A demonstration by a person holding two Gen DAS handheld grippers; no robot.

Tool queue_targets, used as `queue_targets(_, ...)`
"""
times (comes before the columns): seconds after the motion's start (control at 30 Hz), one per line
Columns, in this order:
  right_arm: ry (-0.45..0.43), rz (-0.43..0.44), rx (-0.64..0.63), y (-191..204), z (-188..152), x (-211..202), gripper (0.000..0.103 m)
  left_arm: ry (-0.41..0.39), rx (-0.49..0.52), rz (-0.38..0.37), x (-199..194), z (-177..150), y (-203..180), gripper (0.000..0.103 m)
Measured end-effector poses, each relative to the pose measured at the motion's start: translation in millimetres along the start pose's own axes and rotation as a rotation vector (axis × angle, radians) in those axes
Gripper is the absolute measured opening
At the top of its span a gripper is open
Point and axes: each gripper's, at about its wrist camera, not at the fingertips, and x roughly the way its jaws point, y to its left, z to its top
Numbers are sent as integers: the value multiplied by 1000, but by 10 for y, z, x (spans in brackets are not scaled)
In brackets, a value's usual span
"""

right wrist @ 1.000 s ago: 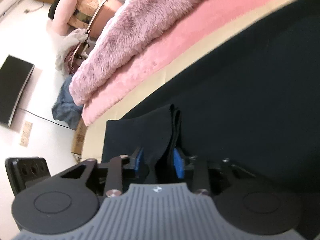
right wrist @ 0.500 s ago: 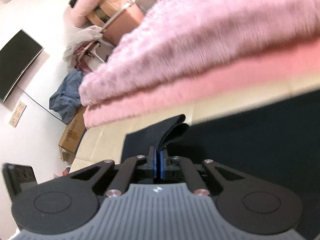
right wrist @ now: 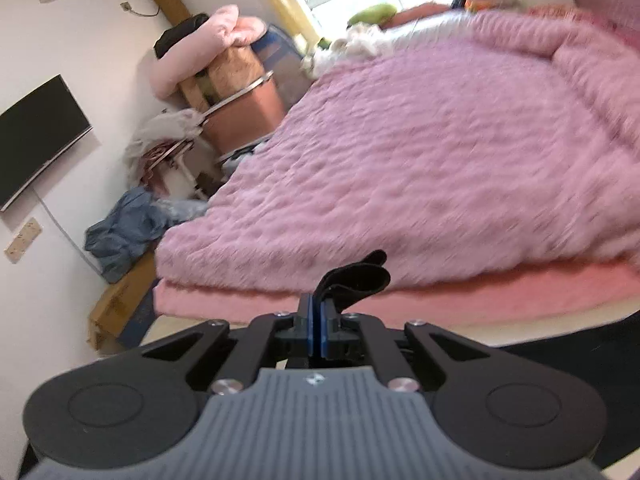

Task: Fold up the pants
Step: 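Lift the held edge with the right tool and fold it over the pants, then lower the folded edge onto the pants and open the right tool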

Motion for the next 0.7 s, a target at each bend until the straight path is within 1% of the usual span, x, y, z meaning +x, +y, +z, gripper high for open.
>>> queue_targets(0.17, -36, -74, -2, -327, 231, -497, 0, 35, 71, -1, 110, -8, -342, 17)
queue_targets(0.27, -50, -118, 12, -658, 289, -704, 0, 65, 110, -5, 223, -28, -539, 17)
queue_targets(0.37, -58, -156, 44, -1087, 299, -851, 0, 95, 130, -7, 382, -48, -705, 17)
queue_targets(0.43, -48, -184, 64, -1379, 273, -864, 0, 120, 142, -15, 520, -65, -811, 17)
queue_targets(0.53, -18, -239, 89, -1790, 168, -752, 0, 159, 177, -17, 735, -127, -987, 17)
queue_targets(0.7, 82, -353, 134, -2501, -155, -396, 0, 223, 220, 0, 1167, -206, -1174, 17)
